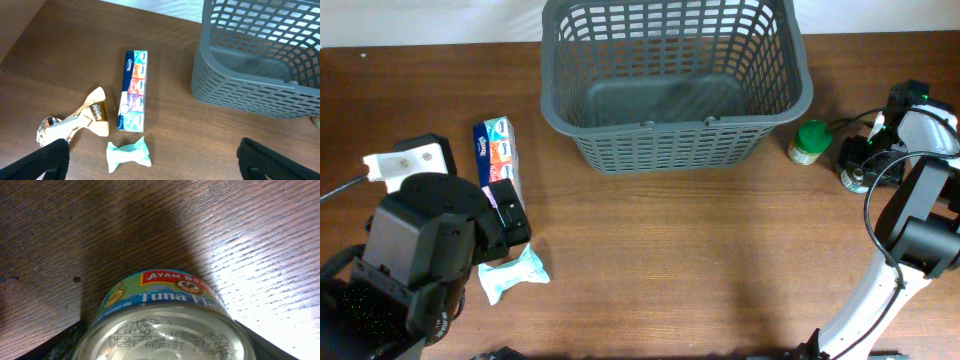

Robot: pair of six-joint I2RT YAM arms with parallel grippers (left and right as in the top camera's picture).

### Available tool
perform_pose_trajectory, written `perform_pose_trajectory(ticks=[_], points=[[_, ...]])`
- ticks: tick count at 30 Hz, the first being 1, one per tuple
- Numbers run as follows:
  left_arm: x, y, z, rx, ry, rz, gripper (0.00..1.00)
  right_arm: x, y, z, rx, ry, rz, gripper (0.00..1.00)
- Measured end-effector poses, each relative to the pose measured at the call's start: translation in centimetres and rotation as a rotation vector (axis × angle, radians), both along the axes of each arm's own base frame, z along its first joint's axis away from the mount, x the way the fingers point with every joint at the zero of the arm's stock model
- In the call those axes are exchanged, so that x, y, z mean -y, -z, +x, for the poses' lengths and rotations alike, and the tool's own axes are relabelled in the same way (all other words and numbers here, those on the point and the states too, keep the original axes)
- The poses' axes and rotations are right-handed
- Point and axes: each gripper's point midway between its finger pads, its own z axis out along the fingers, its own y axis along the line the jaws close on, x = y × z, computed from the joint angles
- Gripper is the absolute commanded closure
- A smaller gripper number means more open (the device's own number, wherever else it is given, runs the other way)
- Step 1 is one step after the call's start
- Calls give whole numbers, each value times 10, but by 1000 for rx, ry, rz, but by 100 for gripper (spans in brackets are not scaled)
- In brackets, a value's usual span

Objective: Pack container
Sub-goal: 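Close the right gripper on the tuna can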

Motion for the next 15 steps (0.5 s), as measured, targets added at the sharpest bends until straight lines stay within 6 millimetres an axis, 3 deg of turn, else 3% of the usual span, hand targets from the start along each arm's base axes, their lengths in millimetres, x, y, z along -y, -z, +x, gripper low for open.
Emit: perform_pose_trajectory(ticks=[5, 15], points=[[0, 0, 0, 0, 0, 0, 0, 1, 0, 0, -1, -2, -3, 35], [0, 0, 0, 0, 0, 0, 0, 1, 0, 0, 0, -1, -4, 37]])
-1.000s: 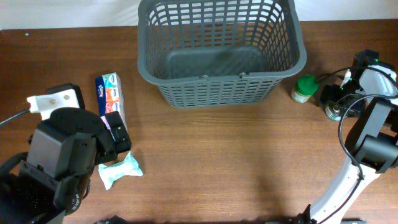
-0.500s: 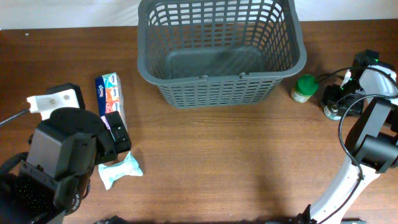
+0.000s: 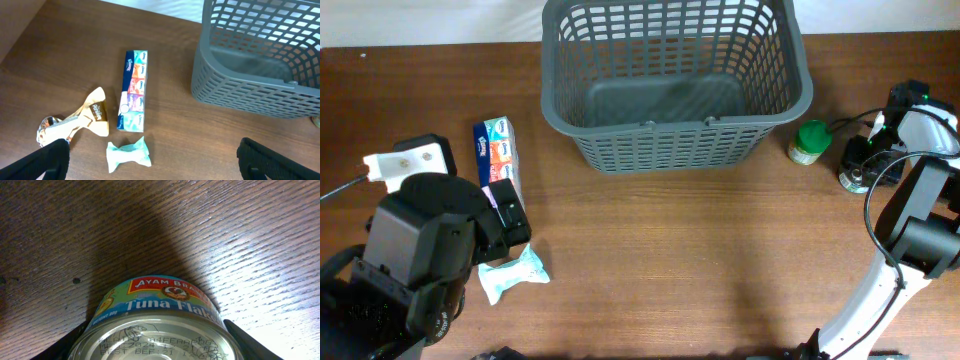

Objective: Pack container
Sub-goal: 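Close the right gripper on the tuna can, then lift the tuna can and carry it over the grey basket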

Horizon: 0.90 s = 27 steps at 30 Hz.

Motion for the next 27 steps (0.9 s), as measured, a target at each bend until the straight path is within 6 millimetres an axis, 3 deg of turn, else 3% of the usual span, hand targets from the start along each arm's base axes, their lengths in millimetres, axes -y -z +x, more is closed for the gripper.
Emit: perform_pose_trajectory(ticks=[8, 21, 23, 27], points=[[0, 0, 0, 0, 0, 0, 1, 0, 0, 0, 0, 0, 0, 51], [0, 0, 0, 0, 0, 0, 1, -1, -1, -2, -10, 0, 4, 86], [0, 0, 0, 0, 0, 0, 0, -1, -2, -2, -16, 0, 7, 96], [0, 0, 0, 0, 0, 0, 1, 0, -8, 0, -15, 0, 6, 96]])
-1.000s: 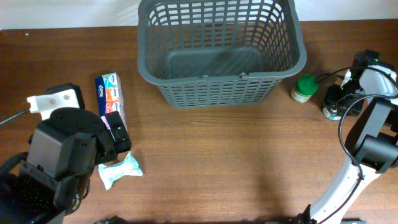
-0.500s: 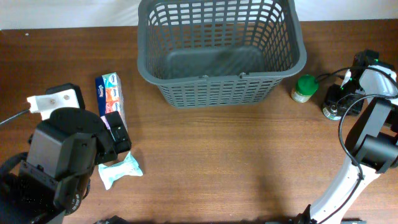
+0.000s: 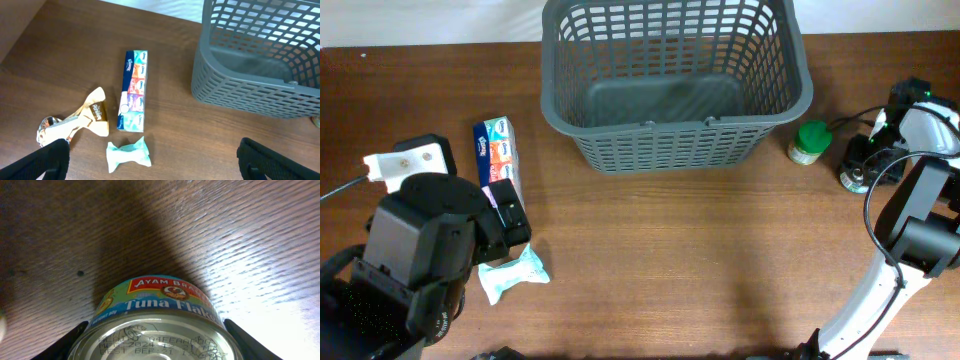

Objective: Pack container
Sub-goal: 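Lift the tuna can and carry it over the grey basket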

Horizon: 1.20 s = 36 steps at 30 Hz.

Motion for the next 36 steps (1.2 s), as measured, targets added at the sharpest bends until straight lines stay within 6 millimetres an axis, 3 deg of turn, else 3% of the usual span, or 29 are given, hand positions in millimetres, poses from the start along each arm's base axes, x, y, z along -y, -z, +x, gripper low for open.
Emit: perform_pose_trajectory(ticks=[6, 11, 16, 26, 31, 36], points=[[0, 0, 0, 0, 0, 0, 0, 6, -23, 11, 27, 1, -15, 96], [0, 0, 0, -1, 0, 1, 0, 14, -59, 24, 64, 17, -50, 96], [0, 0, 0, -2, 0, 1, 0, 25, -109, 40, 144, 34, -99, 96], [1, 1, 1, -3, 0, 2, 0, 27, -236, 53, 384, 64, -184, 96], [1, 1, 1, -4, 0, 2, 0, 3, -298, 65, 582, 36, -182, 96], [1, 1, 1, -4, 0, 2, 0, -47, -350, 78, 773, -43, -125, 96]])
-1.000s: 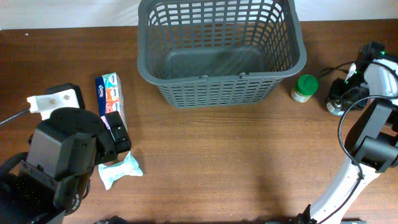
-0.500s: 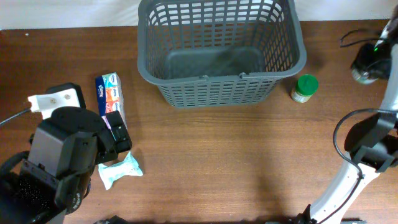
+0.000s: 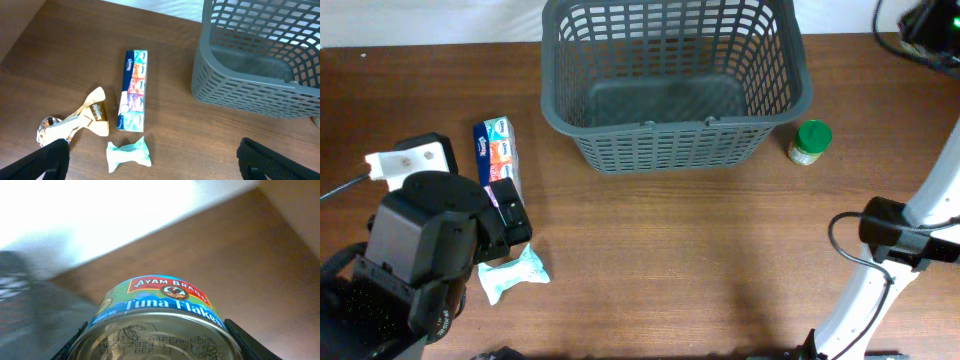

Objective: Pack container
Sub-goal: 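Lift the tuna can and carry it over the grey basket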

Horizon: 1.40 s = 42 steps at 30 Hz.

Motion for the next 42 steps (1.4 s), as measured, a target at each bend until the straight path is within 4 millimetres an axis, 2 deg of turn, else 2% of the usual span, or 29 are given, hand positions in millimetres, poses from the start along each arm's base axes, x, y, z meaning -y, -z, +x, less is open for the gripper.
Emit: perform_pose_trajectory(ticks=[3, 6, 11, 13, 18, 21, 27, 31, 35, 37, 38, 41, 42], points=[[0, 0, 0, 0, 0, 0, 0, -35, -19, 7, 70, -66, 17, 96], [0, 0, 0, 0, 0, 0, 0, -81, -32, 18, 127, -161, 38, 96], [0, 0, 0, 0, 0, 0, 0, -155, -37, 25, 151, -311, 56, 96], [0, 0, 0, 0, 0, 0, 0, -191, -39, 23, 157, -383, 61, 96], [0, 0, 0, -1, 0, 0, 0, -240, -38, 17, 156, -461, 32, 96], [0, 0, 0, -1, 0, 0, 0, -254, -30, 18, 132, -473, 11, 96], [0, 0, 0, -1, 0, 0, 0, -260, 10, 37, 39, -464, -22, 96], [0, 0, 0, -1, 0, 0, 0, -262, 52, 53, -43, -458, -35, 96], [0, 0, 0, -1, 0, 0, 0, -263, 96, 60, -134, -458, -39, 96], [0, 0, 0, 0, 0, 0, 0, -262, 126, 58, -201, -457, -42, 96], [0, 0, 0, -1, 0, 0, 0, -262, 130, 58, -212, -458, -42, 96], [0, 0, 0, -1, 0, 0, 0, -261, 170, 52, -302, -457, -43, 96], [0, 0, 0, -1, 0, 0, 0, -260, 176, 51, -314, -457, -42, 96]])
